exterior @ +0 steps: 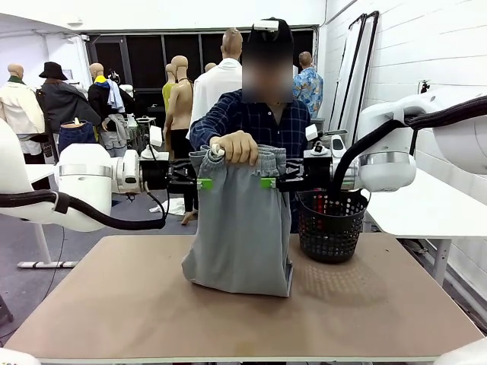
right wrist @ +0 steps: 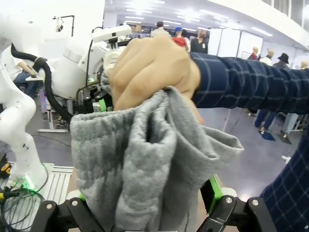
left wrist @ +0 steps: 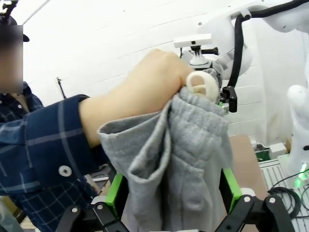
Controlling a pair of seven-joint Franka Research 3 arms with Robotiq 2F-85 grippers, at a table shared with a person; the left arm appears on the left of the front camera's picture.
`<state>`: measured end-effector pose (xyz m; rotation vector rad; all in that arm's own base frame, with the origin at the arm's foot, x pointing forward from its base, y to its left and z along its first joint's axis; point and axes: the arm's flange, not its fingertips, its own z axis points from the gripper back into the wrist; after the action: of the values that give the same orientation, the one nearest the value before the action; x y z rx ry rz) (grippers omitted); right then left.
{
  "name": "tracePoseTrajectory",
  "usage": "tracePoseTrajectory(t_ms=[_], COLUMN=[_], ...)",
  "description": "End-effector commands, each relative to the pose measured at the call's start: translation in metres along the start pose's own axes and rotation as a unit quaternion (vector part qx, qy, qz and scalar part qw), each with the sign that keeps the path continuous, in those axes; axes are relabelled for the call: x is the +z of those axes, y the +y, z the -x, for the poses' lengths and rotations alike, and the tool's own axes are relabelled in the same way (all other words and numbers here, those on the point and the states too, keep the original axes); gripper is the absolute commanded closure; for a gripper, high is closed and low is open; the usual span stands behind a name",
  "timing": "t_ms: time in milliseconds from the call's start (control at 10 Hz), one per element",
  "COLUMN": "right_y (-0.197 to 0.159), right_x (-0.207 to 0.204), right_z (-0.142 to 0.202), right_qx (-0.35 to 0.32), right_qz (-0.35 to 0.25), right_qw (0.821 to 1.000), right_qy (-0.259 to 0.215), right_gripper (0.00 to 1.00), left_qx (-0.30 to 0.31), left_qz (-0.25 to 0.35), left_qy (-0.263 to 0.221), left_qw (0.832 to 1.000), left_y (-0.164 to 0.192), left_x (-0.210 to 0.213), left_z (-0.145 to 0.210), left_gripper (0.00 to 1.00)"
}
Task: Fold the training pants.
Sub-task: Release the ends of the Training pants and then grab the overlapped ends.
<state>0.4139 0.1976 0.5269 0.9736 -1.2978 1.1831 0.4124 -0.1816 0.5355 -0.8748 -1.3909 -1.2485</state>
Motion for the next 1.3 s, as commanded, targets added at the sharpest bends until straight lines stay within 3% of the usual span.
tracePoseTrajectory(t_ms=[0,300,900,1200], right_y=[-0.01,-0.018,-0.034,-0.032], right_x=[-0.008,-0.01,-0.037,-0.051], right_z=[0.001,0.0,0.005,0.008], right_qx=[0.021,0.023,-0.014,-0.031], right_qz=[0.032,0.039,-0.051,-0.08], right_qw=[0.999,0.999,0.997,0.996], right_qy=[-0.016,-0.024,-0.052,-0.035], right_gripper=[0.0,0.0,0.0,0.0], left_qx=[-0.028,-0.036,-0.026,-0.019], left_qz=[-0.047,-0.073,-0.008,0.013], left_qy=[-0.001,-0.009,-0.027,-0.032], left_qw=[0.998,0.997,0.999,0.999], left_y=[0.003,0.005,0.017,0.021], left_x=[-0.008,-0.001,-0.027,-0.038], left_z=[0.0,0.0,0.002,0.0], left_gripper=[0.0,0.0,0.0,0.0])
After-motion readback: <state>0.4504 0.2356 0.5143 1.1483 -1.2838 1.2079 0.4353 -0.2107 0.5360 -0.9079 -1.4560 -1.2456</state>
